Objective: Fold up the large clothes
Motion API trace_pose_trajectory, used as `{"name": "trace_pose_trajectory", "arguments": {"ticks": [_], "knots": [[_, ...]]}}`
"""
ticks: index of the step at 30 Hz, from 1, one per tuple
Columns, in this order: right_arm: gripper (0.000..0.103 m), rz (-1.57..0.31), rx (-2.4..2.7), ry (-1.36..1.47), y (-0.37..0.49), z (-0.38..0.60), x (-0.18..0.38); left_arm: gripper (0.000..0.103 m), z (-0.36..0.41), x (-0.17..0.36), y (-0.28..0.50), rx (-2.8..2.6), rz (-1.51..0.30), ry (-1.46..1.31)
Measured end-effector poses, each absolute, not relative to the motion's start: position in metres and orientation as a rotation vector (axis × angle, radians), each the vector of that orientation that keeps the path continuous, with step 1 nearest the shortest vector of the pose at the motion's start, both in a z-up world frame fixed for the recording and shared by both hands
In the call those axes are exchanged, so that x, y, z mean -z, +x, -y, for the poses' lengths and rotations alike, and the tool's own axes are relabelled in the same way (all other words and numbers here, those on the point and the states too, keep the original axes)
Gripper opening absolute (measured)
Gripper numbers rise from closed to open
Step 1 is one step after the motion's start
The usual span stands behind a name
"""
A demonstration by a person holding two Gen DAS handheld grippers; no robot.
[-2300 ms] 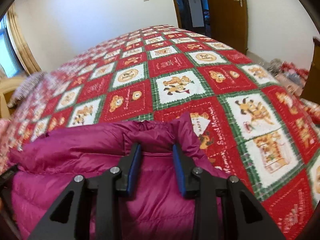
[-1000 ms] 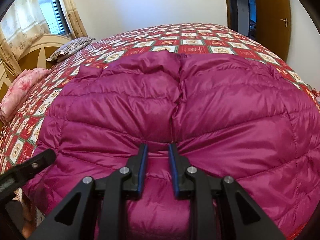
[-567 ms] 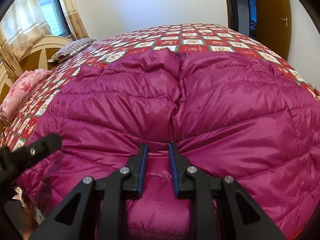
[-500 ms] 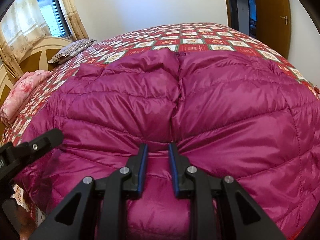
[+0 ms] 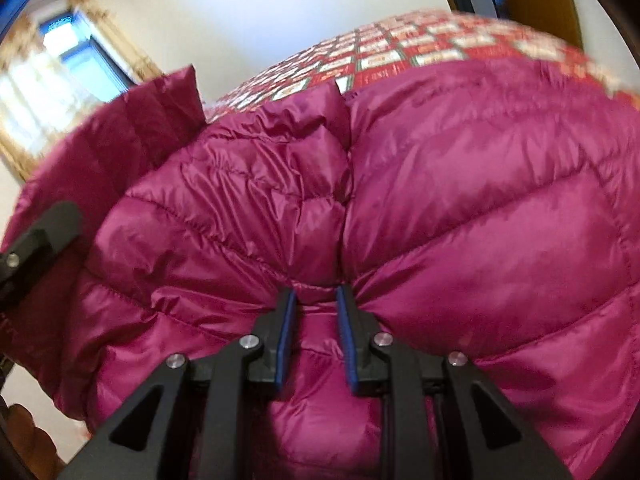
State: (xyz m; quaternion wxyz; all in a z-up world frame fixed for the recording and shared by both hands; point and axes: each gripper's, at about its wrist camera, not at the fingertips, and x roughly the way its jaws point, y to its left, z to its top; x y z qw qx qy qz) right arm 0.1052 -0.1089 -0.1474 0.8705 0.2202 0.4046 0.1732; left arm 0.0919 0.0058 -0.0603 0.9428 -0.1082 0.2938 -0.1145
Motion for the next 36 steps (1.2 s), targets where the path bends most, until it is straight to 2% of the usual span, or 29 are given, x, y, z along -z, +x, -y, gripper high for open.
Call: {"name": "trace_pose_trajectory", "arguments": {"ticks": [4,6,15,18,24,26,27,28,30,36], "knots": [[0.009,-0.879,-0.423,0.571,0.111,0.127,0.154,0.023,0.033,0.041,0.093,0.339,-0.568,-0.147],[0.008,-0.890,-0.437,0.586,0.111,0.132,0.153,0.022,0.049,0.038,0.095,0.373,-0.563,-0.108],[0.009,-0.765,-0.308,0.666,0.063,0.229,0.130,0.022,0.128,0.062,0.105,0.532,-0.640,0.011],[0.019,-0.739,-0.200,0.630,0.045,0.262,0.126,0.022,0.153,0.079,0.105,0.570,-0.678,0.035],[0.019,-0.695,-0.114,0.650,0.018,0.305,0.123,0.023,0.183,0.111,0.107,0.636,-0.744,0.064],[0.022,-0.683,-0.110,0.642,0.022,0.309,0.120,0.023,0.188,0.117,0.108,0.652,-0.754,0.085],[0.029,-0.676,-0.111,0.643,0.020,0.315,0.118,0.023,0.191,0.121,0.109,0.658,-0.755,0.101],[0.044,-0.666,-0.122,0.648,0.021,0.319,0.114,0.024,0.193,0.123,0.107,0.659,-0.751,0.119],[0.066,-0.648,-0.144,0.655,0.027,0.321,0.108,0.024,0.193,0.125,0.104,0.663,-0.741,0.135],[0.067,-0.689,-0.220,0.586,0.073,0.306,0.103,0.024,0.186,0.124,0.103,0.681,-0.744,0.128]]}}
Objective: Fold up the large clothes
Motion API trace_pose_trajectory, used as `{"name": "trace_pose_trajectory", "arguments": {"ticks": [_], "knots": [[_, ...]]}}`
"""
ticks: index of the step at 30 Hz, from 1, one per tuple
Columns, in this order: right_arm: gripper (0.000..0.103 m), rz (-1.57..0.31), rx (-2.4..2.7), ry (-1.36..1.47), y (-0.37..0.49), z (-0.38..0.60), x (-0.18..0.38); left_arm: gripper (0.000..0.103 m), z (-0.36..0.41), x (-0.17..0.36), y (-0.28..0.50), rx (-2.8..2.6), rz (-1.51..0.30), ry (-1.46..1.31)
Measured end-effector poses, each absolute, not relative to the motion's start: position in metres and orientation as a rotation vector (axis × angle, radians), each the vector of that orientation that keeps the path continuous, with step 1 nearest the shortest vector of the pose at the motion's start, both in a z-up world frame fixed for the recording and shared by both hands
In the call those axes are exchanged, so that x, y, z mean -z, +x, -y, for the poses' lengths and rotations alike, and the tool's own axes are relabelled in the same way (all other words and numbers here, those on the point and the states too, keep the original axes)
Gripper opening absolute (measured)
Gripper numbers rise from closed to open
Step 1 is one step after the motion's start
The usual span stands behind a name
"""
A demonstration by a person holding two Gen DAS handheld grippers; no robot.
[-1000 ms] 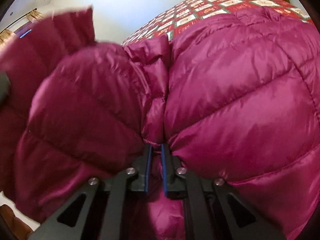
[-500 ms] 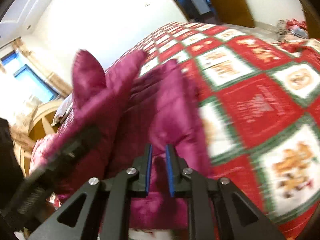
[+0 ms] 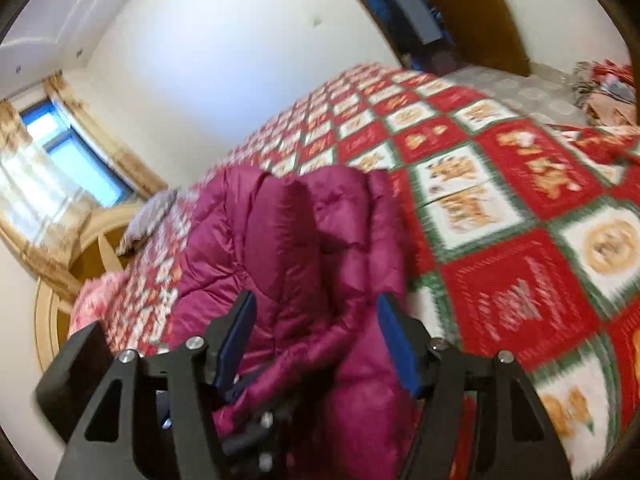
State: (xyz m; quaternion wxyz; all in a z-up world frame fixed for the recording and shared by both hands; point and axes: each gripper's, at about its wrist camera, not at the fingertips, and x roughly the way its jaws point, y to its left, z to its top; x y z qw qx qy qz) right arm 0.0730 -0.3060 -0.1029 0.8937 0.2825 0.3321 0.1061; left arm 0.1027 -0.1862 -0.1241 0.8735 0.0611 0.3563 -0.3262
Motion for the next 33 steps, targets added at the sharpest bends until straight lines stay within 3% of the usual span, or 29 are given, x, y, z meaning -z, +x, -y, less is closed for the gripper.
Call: {"name": "trace_pose_trajectory", "arguments": {"ticks": [2,3,7,15,20,26,33], "knots": [[0.052,-0.741,-0.256,0.559,0.090,0.297,0.112,0.026,0.182,0.122,0.101,0.692,-0.743,0.131],[0.035,-0.779,-0.258,0.535,0.098,0.292,0.118,0.029,0.179,0.120,0.100,0.703,-0.750,0.133],[0.022,-0.823,-0.253,0.490,0.099,0.288,0.123,0.038,0.170,0.112,0.083,0.750,-0.757,0.180],[0.013,-0.805,-0.209,0.489,0.091,0.302,0.111,0.057,0.096,0.074,0.036,0.828,-0.688,0.198],[0.013,-0.796,-0.173,0.437,0.091,0.309,0.110,0.068,0.051,0.051,0.071,0.687,-0.642,0.055],[0.013,-0.803,-0.137,0.389,0.088,0.314,0.116,0.069,0.059,0.054,0.159,0.408,-0.716,-0.049],[0.014,-0.840,-0.109,0.361,0.091,0.317,0.136,0.069,0.119,0.096,0.179,0.271,-0.780,0.140]]}}
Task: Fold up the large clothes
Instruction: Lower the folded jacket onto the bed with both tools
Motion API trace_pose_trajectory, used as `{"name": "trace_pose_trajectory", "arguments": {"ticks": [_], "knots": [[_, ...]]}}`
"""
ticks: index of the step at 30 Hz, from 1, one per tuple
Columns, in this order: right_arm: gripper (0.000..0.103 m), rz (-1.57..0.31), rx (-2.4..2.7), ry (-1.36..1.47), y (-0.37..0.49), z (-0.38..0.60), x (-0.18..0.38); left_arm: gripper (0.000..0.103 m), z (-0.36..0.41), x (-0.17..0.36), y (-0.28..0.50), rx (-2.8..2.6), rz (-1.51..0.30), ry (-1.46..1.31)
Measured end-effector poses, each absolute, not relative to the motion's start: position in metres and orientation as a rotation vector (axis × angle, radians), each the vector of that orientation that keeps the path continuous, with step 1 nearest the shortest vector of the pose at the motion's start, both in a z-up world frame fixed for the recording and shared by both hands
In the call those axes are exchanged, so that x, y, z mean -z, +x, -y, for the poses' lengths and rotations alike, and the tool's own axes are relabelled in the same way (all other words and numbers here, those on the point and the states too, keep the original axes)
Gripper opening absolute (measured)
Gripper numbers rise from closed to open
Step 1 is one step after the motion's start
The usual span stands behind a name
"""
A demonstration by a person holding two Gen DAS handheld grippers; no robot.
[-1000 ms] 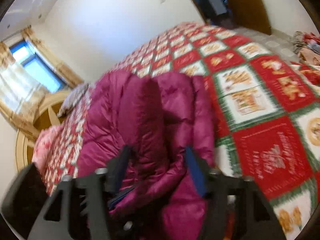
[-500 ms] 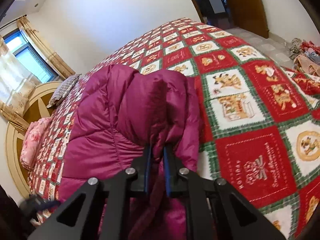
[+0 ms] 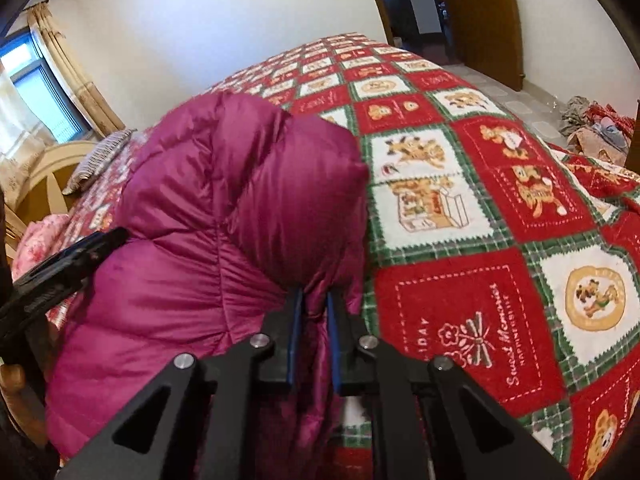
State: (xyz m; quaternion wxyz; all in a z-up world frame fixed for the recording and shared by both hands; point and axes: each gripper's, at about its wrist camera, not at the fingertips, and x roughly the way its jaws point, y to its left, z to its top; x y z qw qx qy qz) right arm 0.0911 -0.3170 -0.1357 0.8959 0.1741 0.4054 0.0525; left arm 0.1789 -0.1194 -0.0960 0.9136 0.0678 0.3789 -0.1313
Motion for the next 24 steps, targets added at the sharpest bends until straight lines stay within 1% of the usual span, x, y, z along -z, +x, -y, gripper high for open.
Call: {"name": "trace_pose_trajectory", "arguments": {"ticks": [5,9,16,24], "knots": [[0.014,-0.842,-0.119,0.438,0.092,0.331,0.147,0.070,0.125,0.115,0.184,0.264,-0.769,0.181],[0.014,-0.836,-0.103,0.414,0.091,0.325,0.148,0.072,0.126,0.122,0.183,0.260,-0.769,0.183],[0.013,-0.833,-0.090,0.434,0.090,0.326,0.150,0.072,0.142,0.128,0.174,0.195,-0.684,0.295],[0.016,-0.821,-0.076,0.495,0.075,0.342,0.128,0.072,0.139,0.127,0.174,0.210,-0.704,0.292]]}}
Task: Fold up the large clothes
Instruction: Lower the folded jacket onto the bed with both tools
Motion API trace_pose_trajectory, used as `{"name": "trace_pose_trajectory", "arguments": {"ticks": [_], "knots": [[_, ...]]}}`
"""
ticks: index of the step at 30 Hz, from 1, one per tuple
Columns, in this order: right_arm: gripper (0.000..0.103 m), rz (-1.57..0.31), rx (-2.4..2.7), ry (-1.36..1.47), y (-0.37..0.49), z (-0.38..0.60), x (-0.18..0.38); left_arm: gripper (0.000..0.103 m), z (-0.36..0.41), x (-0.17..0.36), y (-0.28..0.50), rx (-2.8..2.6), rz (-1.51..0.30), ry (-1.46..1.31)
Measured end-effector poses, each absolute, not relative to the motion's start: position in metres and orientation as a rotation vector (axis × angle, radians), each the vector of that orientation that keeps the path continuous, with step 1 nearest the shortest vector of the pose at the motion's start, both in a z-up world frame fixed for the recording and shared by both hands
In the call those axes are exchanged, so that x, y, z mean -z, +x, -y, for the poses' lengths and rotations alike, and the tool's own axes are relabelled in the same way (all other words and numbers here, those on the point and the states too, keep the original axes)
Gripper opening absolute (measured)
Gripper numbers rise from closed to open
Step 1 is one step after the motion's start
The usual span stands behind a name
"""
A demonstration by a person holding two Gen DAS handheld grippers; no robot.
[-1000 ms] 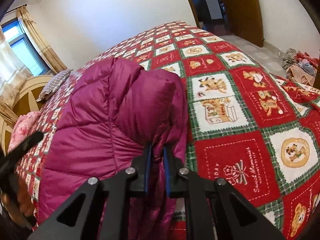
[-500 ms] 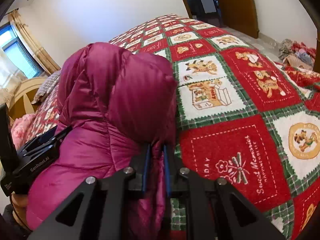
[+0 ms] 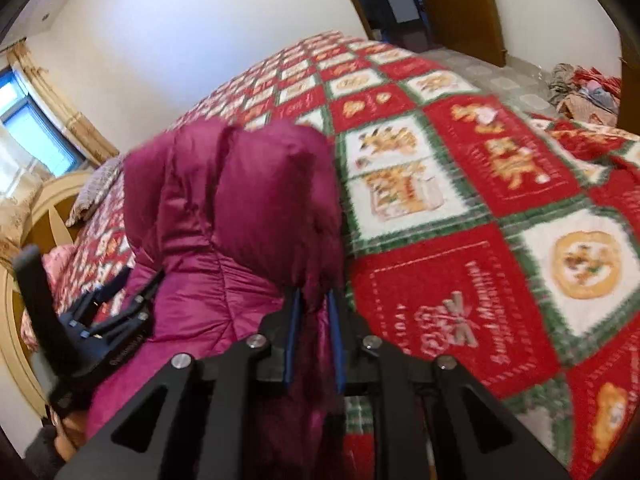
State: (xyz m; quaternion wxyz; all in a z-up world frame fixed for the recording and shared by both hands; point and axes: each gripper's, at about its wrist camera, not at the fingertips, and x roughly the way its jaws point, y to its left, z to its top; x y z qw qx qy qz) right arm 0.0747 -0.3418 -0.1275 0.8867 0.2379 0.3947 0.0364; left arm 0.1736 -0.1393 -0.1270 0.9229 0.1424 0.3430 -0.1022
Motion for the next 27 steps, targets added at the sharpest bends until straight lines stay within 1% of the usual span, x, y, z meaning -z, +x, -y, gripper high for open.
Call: {"name": "trace_pose_trajectory", "arguments": {"ticks": [5,7,9,14,19,27], "knots": [[0.018,-0.705,-0.038,0.465,0.070,0.351,0.077,0.072,0.140,0.128,0.173,0.208,-0.704,0.282],[0.018,-0.704,-0.070,0.458,0.083,0.344,0.066,0.072,0.141,0.128,0.173,0.208,-0.705,0.283],[0.018,-0.745,-0.077,0.409,0.109,0.326,0.060,0.072,0.141,0.128,0.172,0.208,-0.705,0.283],[0.018,-0.820,-0.017,0.371,0.151,0.305,0.091,0.072,0.141,0.128,0.173,0.211,-0.704,0.288],[0.015,-0.848,-0.018,0.402,0.155,0.309,0.120,0.072,0.140,0.129,0.174,0.219,-0.702,0.276],[0.014,-0.845,0.065,0.182,0.162,0.280,0.134,0.072,0.141,0.127,0.179,0.235,-0.727,0.274]]}}
